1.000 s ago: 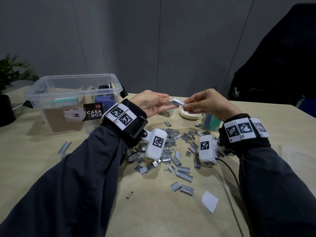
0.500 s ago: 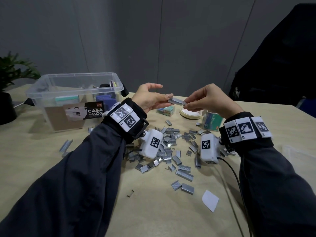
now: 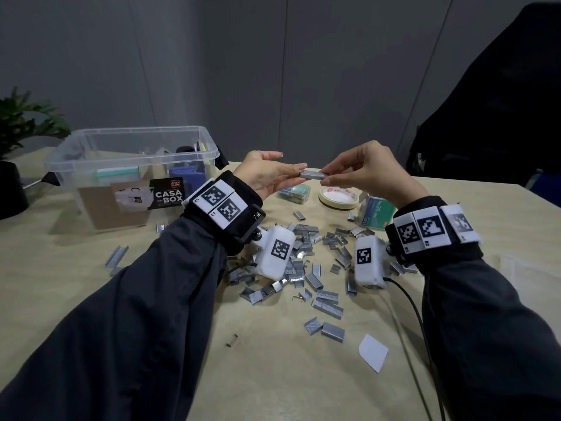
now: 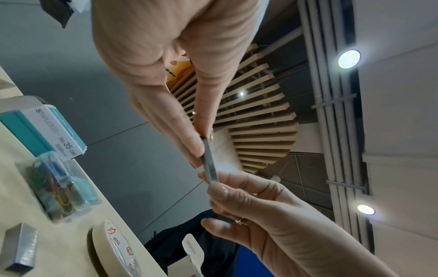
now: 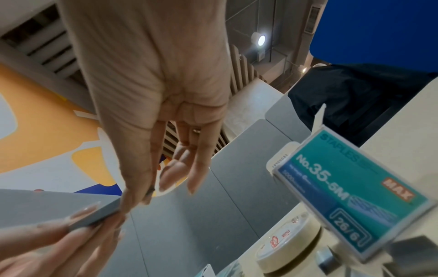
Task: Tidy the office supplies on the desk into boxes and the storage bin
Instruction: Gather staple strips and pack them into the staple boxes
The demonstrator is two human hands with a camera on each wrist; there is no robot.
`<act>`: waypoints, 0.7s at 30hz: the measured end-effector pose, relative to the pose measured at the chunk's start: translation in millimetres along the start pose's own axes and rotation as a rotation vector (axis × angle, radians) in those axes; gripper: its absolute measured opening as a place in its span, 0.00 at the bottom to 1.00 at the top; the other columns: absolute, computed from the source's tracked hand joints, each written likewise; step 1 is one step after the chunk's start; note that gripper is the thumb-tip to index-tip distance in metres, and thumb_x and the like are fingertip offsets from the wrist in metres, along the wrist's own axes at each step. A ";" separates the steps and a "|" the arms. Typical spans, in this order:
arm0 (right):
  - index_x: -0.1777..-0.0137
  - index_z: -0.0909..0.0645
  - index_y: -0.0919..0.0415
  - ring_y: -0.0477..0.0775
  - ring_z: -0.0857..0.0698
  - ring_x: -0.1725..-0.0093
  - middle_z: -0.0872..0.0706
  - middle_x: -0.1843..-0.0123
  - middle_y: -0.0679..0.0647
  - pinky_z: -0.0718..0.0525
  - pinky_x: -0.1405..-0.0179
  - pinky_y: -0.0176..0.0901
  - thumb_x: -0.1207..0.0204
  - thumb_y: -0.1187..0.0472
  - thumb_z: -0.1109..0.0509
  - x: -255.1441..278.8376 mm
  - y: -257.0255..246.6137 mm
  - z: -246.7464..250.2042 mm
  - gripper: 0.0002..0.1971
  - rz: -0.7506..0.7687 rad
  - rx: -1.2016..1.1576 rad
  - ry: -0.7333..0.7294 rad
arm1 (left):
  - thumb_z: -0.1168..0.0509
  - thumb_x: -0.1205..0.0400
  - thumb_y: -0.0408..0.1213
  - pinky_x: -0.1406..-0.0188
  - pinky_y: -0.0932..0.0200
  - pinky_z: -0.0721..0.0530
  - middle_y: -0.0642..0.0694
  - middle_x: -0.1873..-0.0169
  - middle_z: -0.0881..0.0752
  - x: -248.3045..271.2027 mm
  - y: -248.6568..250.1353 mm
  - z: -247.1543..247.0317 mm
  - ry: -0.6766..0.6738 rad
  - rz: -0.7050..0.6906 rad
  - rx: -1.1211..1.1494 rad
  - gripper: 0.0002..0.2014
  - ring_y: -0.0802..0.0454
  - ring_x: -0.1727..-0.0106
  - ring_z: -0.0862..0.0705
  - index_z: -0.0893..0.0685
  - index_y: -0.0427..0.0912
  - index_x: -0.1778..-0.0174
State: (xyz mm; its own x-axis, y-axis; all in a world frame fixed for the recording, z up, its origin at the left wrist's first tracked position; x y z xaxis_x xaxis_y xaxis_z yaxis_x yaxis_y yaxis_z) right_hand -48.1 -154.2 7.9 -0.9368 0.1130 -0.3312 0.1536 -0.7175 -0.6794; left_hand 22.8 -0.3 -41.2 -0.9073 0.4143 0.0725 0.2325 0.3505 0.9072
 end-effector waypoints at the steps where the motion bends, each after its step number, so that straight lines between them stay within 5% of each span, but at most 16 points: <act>1: 0.52 0.08 0.59 0.49 0.10 0.60 0.08 0.62 0.54 0.11 0.57 0.35 0.34 0.60 0.16 -0.4 1.1 -0.3 0.11 -0.006 -0.013 -0.003 | 0.32 0.26 0.13 0.65 0.54 0.09 0.30 0.56 0.13 -0.5 -0.5 0.0 0.003 0.003 -0.003 0.29 0.42 0.63 0.09 0.33 0.33 0.31; 6: 0.46 0.10 0.66 0.53 0.08 0.55 0.07 0.57 0.60 0.10 0.51 0.39 0.27 0.65 0.22 1.1 3.2 -5.1 0.11 -0.053 -0.221 -0.083 | 0.34 0.25 0.12 0.67 0.55 0.09 0.28 0.51 0.15 -1.9 -1.7 2.7 0.031 0.016 -0.019 0.28 0.38 0.60 0.11 0.33 0.31 0.31; 11: 0.47 0.13 0.70 0.51 0.08 0.58 0.08 0.55 0.63 0.09 0.57 0.37 0.18 0.60 0.32 5.0 16.2 -1.7 0.13 -0.230 -0.458 -0.090 | 0.35 0.23 0.12 0.65 0.55 0.09 0.28 0.51 0.15 -3.6 -1.0 7.8 0.048 0.026 -0.021 0.26 0.38 0.60 0.11 0.34 0.31 0.32; 14: 0.48 0.12 0.68 0.51 0.08 0.60 0.07 0.56 0.61 0.10 0.59 0.38 0.21 0.54 0.27 8.8 19.9 -8.9 0.15 -0.298 -0.391 -0.143 | 0.34 0.24 0.13 0.64 0.55 0.09 0.29 0.52 0.15 -2.3 -1.4 5.3 0.036 0.008 -0.040 0.28 0.39 0.58 0.11 0.34 0.31 0.31; 21: 0.52 0.11 0.68 0.50 0.07 0.59 0.07 0.58 0.60 0.09 0.57 0.38 0.27 0.67 0.22 10.4 18.0 -12.2 0.06 -0.359 -0.491 -0.040 | 0.32 0.26 0.13 0.62 0.57 0.09 0.33 0.53 0.16 -2.1 4.1 -4.0 0.015 -0.113 -0.146 0.29 0.45 0.58 0.12 0.32 0.33 0.31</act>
State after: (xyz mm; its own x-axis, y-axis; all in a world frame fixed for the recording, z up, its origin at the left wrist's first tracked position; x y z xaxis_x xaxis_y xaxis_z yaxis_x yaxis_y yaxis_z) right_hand -51.2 -157.6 -15.7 -0.9665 0.2565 -0.0071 -0.0559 -0.2374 -0.9698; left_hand 24.3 -3.0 -35.9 -0.9301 0.3662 -0.0285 0.0762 0.2682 0.9603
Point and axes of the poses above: each hand's wrist, its own x-axis away from the middle knuckle, its own z-axis out of the back of the hand, y = z × x, the point moved 9 cm from there along -x, towards the middle knuckle
